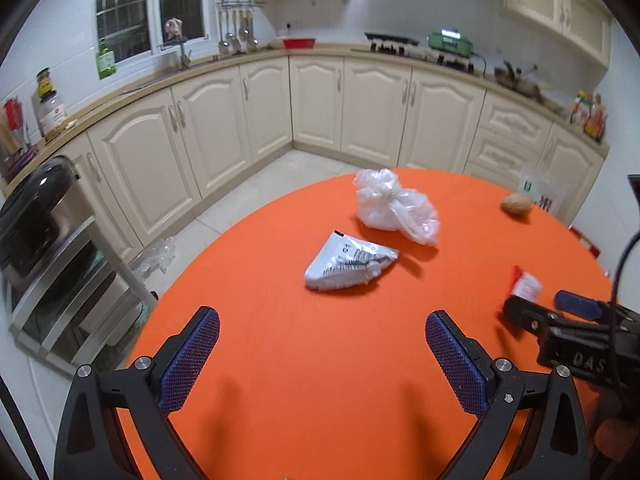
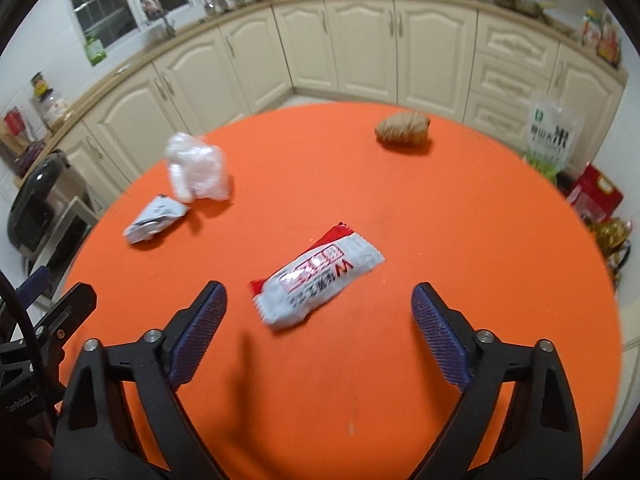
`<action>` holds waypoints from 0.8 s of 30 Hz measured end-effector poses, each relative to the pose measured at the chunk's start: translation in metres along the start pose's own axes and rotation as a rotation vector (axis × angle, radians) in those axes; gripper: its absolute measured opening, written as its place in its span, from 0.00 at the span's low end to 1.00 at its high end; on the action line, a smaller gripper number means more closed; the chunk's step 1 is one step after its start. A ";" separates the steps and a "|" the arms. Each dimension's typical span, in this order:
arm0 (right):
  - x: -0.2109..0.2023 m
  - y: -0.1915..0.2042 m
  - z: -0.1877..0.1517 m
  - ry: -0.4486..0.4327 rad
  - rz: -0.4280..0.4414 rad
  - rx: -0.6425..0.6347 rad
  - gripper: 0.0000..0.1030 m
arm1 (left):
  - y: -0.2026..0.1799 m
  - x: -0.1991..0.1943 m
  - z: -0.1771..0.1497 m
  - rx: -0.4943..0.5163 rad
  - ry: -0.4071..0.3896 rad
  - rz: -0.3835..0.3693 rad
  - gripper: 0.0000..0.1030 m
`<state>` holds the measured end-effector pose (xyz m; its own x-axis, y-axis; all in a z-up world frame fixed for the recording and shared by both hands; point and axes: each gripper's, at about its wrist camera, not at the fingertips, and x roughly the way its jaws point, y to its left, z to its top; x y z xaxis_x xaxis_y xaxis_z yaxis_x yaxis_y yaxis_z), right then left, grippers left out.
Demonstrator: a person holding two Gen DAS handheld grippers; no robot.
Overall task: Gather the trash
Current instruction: 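Grasp the white printed wrapper with the left tool while the right tool grasps the red-white candy wrapper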
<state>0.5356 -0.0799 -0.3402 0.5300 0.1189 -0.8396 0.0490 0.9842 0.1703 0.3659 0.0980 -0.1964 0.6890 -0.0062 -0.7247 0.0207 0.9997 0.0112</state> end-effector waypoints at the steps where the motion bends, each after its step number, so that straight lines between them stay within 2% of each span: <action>1: 0.000 0.002 0.002 -0.021 -0.017 -0.013 0.87 | 0.000 0.013 0.008 0.012 0.010 0.002 0.98; 4: 0.005 0.009 0.005 -0.022 -0.045 -0.054 0.82 | -0.006 0.053 0.033 0.050 0.038 0.010 0.98; 6: 0.006 0.016 0.003 -0.023 -0.075 -0.100 0.80 | -0.011 0.078 0.047 0.074 0.057 0.012 0.93; 7: 0.007 0.019 0.001 -0.024 -0.089 -0.118 0.76 | -0.013 0.089 0.053 0.084 0.067 0.014 0.87; 9: 0.004 0.020 -0.002 -0.036 -0.108 -0.132 0.70 | -0.014 0.102 0.064 0.072 0.082 -0.021 0.82; 11: 0.003 0.020 -0.002 -0.046 -0.118 -0.133 0.58 | -0.012 0.114 0.077 0.061 0.082 -0.071 0.57; 12: 0.002 0.020 -0.002 -0.051 -0.108 -0.137 0.55 | -0.010 0.118 0.080 0.059 0.079 -0.071 0.54; 13: 0.001 0.019 -0.001 -0.056 -0.111 -0.140 0.46 | -0.012 0.123 0.087 0.064 0.073 -0.080 0.44; 14: 0.001 0.019 0.000 -0.060 -0.108 -0.144 0.36 | -0.012 0.126 0.088 0.071 0.072 -0.079 0.41; 15: 0.000 0.017 0.001 -0.061 -0.107 -0.142 0.31 | -0.014 0.128 0.090 0.079 0.067 -0.080 0.38; 17: -0.001 0.011 0.002 -0.062 -0.099 -0.128 0.19 | -0.014 0.132 0.097 0.077 0.049 -0.090 0.23; 24: -0.008 -0.010 0.000 -0.057 -0.023 -0.078 0.13 | -0.005 0.137 0.095 -0.005 0.039 -0.160 0.20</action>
<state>0.5310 -0.0908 -0.3353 0.5772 0.0903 -0.8116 -0.0028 0.9941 0.1087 0.5287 0.0897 -0.2304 0.6488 -0.1642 -0.7430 0.1240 0.9862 -0.1097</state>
